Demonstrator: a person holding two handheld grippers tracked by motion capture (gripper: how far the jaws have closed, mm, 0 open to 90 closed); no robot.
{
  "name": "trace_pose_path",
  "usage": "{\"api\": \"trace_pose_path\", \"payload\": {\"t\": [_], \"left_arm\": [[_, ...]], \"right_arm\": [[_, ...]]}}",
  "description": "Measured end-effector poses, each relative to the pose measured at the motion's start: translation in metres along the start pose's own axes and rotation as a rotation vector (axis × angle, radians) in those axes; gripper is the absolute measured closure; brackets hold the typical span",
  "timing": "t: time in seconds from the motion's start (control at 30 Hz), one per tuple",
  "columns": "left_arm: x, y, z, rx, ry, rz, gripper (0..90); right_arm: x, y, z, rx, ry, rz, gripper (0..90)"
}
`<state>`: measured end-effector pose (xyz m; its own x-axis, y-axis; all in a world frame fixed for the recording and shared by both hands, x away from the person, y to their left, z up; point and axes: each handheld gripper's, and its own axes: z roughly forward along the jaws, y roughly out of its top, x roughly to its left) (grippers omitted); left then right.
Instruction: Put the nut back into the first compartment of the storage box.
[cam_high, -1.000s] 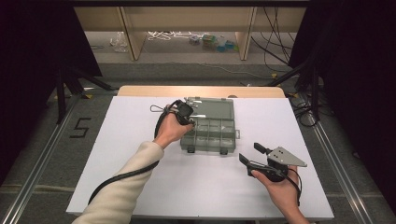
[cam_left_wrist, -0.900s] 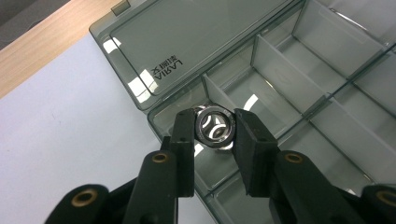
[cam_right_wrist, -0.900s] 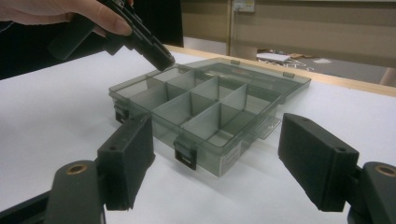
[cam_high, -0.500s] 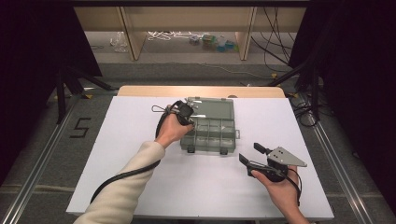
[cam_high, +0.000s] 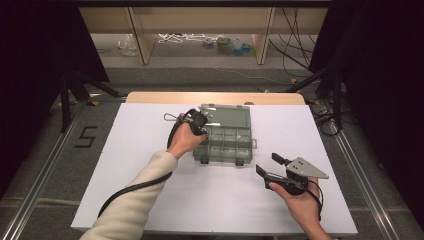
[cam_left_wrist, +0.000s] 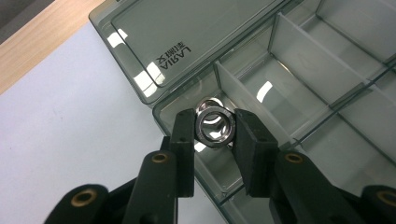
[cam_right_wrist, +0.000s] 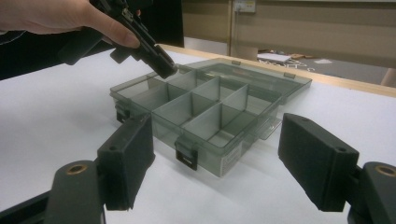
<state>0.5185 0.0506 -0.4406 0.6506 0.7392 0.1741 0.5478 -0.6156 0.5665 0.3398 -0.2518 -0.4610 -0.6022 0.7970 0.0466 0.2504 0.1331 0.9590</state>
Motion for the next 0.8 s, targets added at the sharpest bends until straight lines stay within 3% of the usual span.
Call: {"api": "trace_pose_path", "payload": {"t": [0.07,0.1,0.13,0.23,0.33,0.4,0.6,0.8], "left_arm": [[0.001,0.0,0.0,-0.006,0.01,0.017,70.1],[0.0,0.0,0.0,0.003,0.004,-0.001,70.1],[0.001,0.0,0.0,-0.001,0.01,0.014,70.0],[0.002,0.0,0.0,-0.002,0.008,0.008,69.3],[0.002,-0.001,-0.003,-0.018,0.012,-0.009,62.9],[0.002,-0.002,-0.009,-0.054,0.006,-0.045,58.0],[0.005,-0.014,-0.033,-0.146,-0.009,-0.058,41.1],[0.007,-0.036,-0.061,-0.227,-0.051,-0.037,25.3]], "right_arm": [[0.0,0.0,0.0,0.002,0.0,0.001,27.3],[0.0,0.0,0.0,0.006,0.005,0.003,27.3],[0.0,0.0,0.0,0.006,0.005,0.003,27.4],[0.0,0.0,0.0,0.007,0.006,0.005,27.4],[0.0,0.0,0.0,0.008,0.005,0.005,27.4],[0.0,0.0,0.0,-0.001,0.008,0.008,27.3],[-0.001,0.0,-0.001,0.021,-0.004,0.006,26.9],[-0.003,-0.001,0.001,0.0,-0.002,0.014,26.7]]}}
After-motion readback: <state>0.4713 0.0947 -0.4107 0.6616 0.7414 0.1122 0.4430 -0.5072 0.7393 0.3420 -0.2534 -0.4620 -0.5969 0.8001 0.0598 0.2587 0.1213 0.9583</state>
